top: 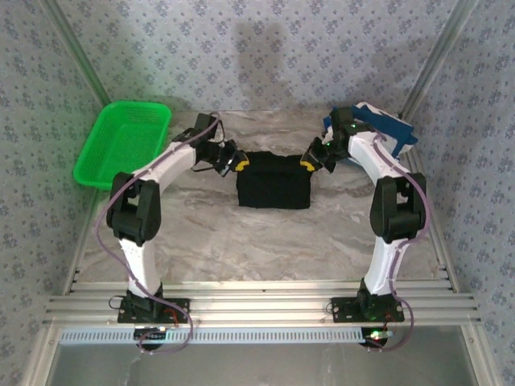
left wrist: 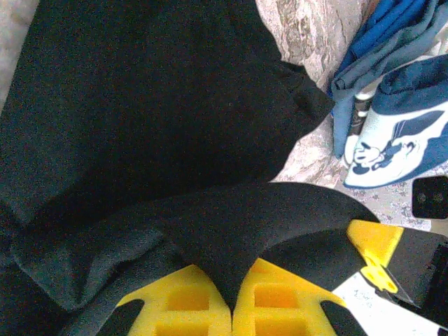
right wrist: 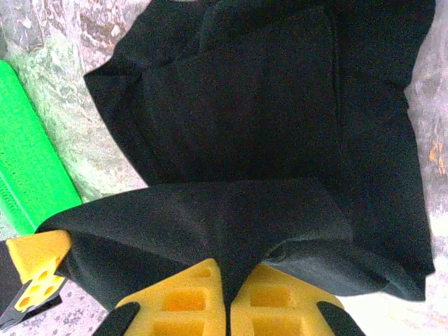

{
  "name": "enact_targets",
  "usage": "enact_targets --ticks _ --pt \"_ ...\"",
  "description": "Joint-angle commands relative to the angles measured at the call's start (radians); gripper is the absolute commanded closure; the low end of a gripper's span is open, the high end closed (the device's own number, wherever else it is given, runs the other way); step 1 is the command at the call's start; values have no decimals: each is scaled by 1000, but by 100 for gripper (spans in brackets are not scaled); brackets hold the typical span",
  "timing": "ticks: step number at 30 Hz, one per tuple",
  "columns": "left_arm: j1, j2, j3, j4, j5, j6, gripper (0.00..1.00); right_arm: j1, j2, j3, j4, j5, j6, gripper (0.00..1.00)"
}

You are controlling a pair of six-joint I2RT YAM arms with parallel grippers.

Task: Fold and stack the t-shirts

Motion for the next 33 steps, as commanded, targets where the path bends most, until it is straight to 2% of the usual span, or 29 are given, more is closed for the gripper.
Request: enact_targets --ticks 1,5,8,10,11,14,15,17,19,20,23,25,28,31,33 --pt "35 62 81 -13 -8 26 100 -30 55 64 -39 39 -26 100" --pt "51 144 158 -17 -9 31 100 -43 144 138 -39 40 -27 99" --pt "75 211 212 1 -10 24 100 -57 227 210 3 25 9 94" --pt "89 259 264 38 -1 4 100 -69 294 295 3 9 22 86" --pt "93 293 307 58 18 -18 96 -73 331 349 -1 5 35 76" --pt "95 399 504 34 50 -37 66 -94 422 515 -38 -47 57 61" --pt "95 425 572 19 51 -39 57 -102 434 557 -36 -59 66 59" --pt "97 446 680 -4 45 -47 48 -117 426 604 -4 -81 90 57" --pt "105 439 773 -34 31 -42 43 -131 390 635 -3 -75 91 55" --pt "112 429 818 -64 19 -30 34 -137 361 636 2 -72 85 54" --pt "136 390 922 -164 -18 20 23 -142 263 593 -41 -66 15 53" --pt "146 357 963 -210 -20 54 22 -141 184 514 -82 -44 -45 52" --pt "144 279 986 -343 -29 169 22 -135 40 299 -63 -52 -130 49" --pt "124 139 909 -481 -105 343 22 -123 -140 34 -23 -46 -192 41" --pt "99 -13 736 -485 -187 439 22 -119 -281 -164 47 -36 -215 34"
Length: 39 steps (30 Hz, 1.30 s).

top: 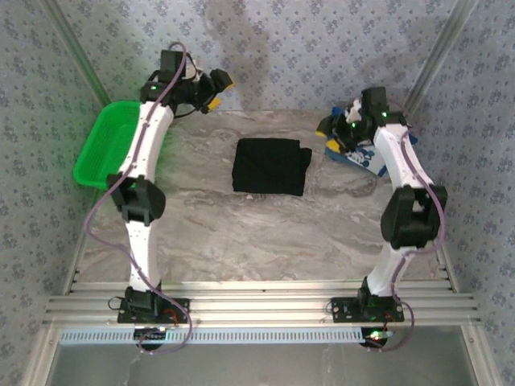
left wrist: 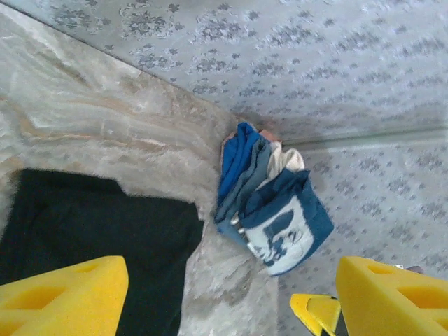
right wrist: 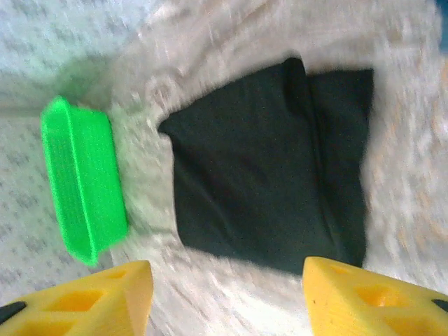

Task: Fold and stack the t-shirts

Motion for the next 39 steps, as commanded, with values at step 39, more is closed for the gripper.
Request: enact_targets --ticks 39 --pt "-65 -1680 -1728 -59 -596 13 0 201 580 250 6 294 -208 1"
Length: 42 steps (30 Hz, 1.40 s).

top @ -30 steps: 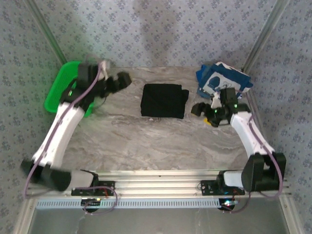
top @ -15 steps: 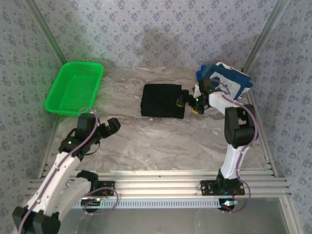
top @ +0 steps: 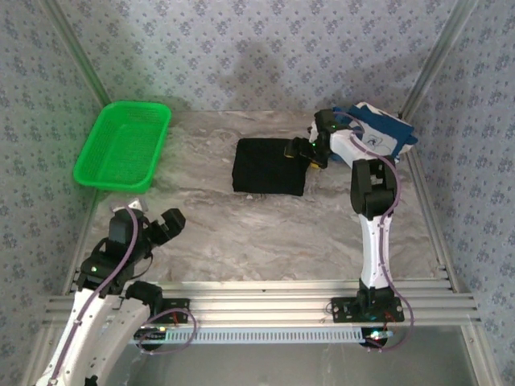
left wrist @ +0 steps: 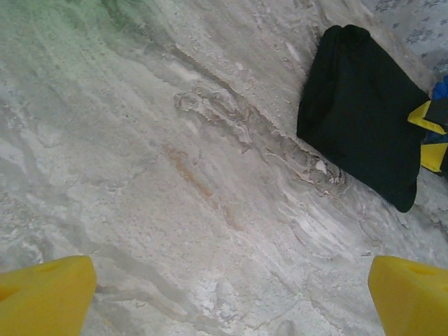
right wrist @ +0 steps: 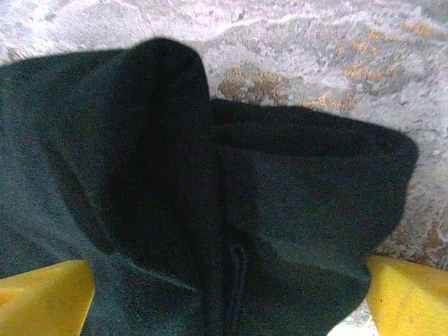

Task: Fold and stack the t-shirts

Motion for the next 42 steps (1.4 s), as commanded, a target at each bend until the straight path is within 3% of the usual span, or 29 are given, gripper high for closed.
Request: enact_targets --ticks 1,8,11,16,19,23,26,31,42 --pt "10 -4 23 -32 -28 -15 0 44 72 61 -161 48 -38 2" --pt "15 36 27 -9 -31 -12 0 121 193 262 -356 96 -68 19" --pt "18 44 20 2 -30 -16 0 146 296 443 -489 141 -109 38" --pt "21 47 23 -15 -30 -20 0 164 358 618 -576 241 -155 86" --pt "23 38 24 -28 -35 -18 0 163 290 631 -571 338 -193 100" --pt "24 31 20 -18 -36 -14 0 152 135 607 -511 501 -250 100" --pt "25 36 12 19 -17 1 0 130 17 570 -454 545 -275 100" --pt "27 62 18 79 -30 30 0 68 -142 527 -329 480 -281 100" --pt "32 153 50 135 -38 75 0 -104 -244 600 -320 344 -204 100"
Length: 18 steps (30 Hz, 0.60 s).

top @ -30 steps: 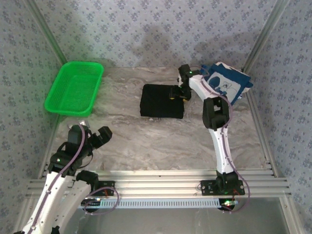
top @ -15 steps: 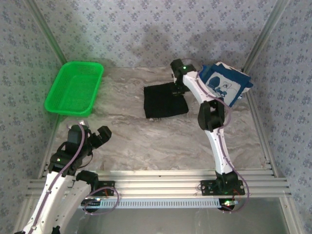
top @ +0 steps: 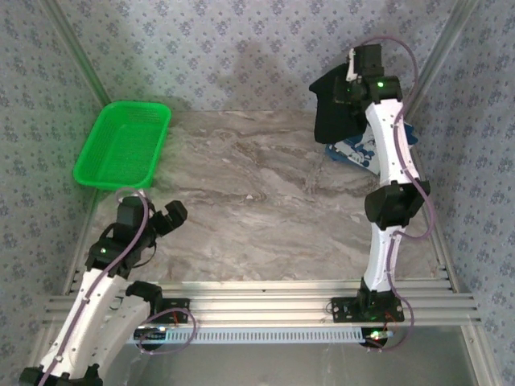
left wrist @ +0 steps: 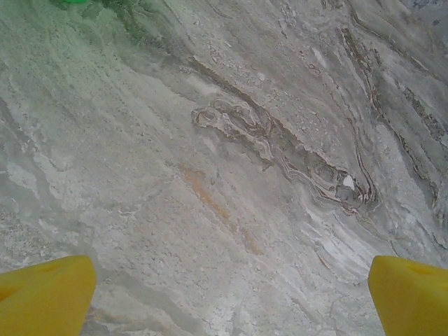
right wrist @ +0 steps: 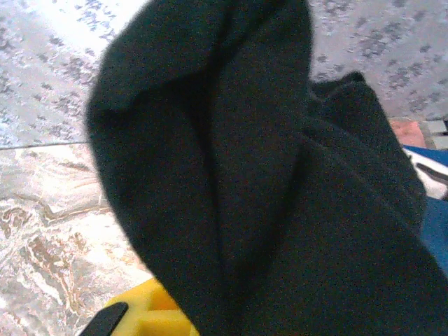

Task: Fold and stack the t-shirts

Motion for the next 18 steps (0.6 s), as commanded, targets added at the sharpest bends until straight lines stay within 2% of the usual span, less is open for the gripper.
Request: enact_targets --ticks 1,6,14,17,18 --pt "6 3 42 41 -11 29 1 -27 -44 -3 19 -56 38 100" --pt "9 9 42 37 -9 36 0 -106 -111 -114 83 -74 93 100" --pt "13 2 59 -10 -16 48 1 -314 -248 -518 345 -169 261 100" --pt "15 -3 64 -31 -17 55 0 -403 -221 -610 423 -206 339 100" --pt "15 -3 65 -36 -16 56 0 -427 -197 -624 441 -219 364 96"
